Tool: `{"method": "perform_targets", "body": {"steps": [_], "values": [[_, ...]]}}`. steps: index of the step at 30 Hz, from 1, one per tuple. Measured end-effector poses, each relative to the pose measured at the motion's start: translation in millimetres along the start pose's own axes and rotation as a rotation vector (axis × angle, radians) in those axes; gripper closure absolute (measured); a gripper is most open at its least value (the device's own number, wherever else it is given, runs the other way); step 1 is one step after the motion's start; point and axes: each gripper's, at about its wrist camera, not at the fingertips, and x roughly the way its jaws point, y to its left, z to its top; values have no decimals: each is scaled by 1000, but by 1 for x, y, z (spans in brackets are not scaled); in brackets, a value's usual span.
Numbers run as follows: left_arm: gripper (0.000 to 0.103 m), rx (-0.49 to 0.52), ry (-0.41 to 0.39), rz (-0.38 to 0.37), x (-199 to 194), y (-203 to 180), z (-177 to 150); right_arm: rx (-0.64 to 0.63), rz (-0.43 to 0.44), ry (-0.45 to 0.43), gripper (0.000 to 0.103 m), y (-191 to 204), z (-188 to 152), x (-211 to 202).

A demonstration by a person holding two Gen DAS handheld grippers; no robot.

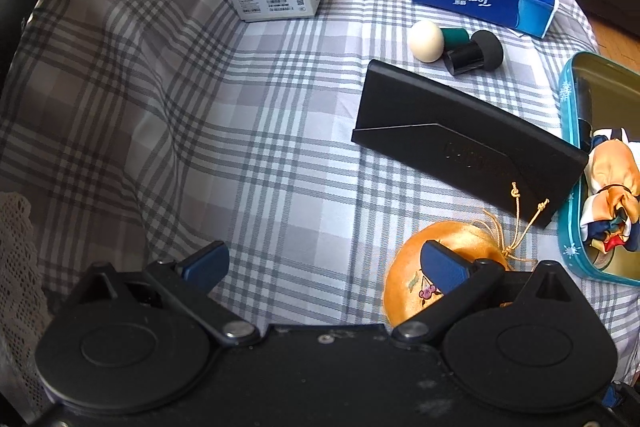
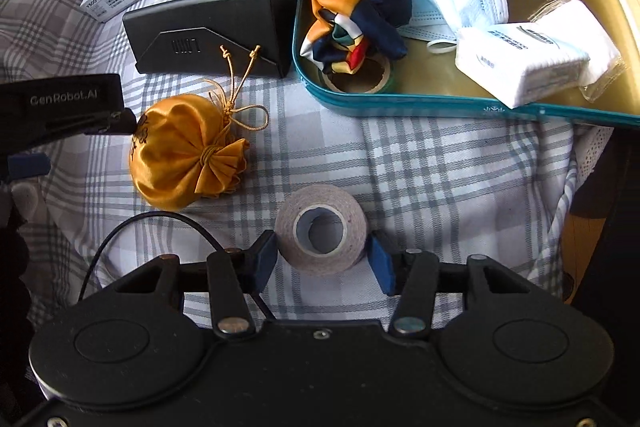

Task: Organize soft objects
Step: 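Grasp the gold drawstring pouch with the left gripper while the right holds the tape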

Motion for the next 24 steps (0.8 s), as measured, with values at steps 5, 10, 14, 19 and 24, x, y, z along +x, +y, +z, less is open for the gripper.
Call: {"method": "perform_targets", "body": {"steps": [5,10,14,19,24], "values": [[1,17,-41,-20,-5,-9,-1,-28,-7,-9,50,2,-3,3],[1,26,-71,-43,-8,-12,-1,-63,-18,-23,49,6,-6,5],[1,64,-67,-99,-8,-22,-2,-88,-16,-29,44,12,-8,9],[1,137,-23,-111,3,-42,-5,-125,-28,-41,42,20,-11,12],[0,135,40,-148,22,-53,-3,-147,-20,-46,38,22,-12,12]]}}
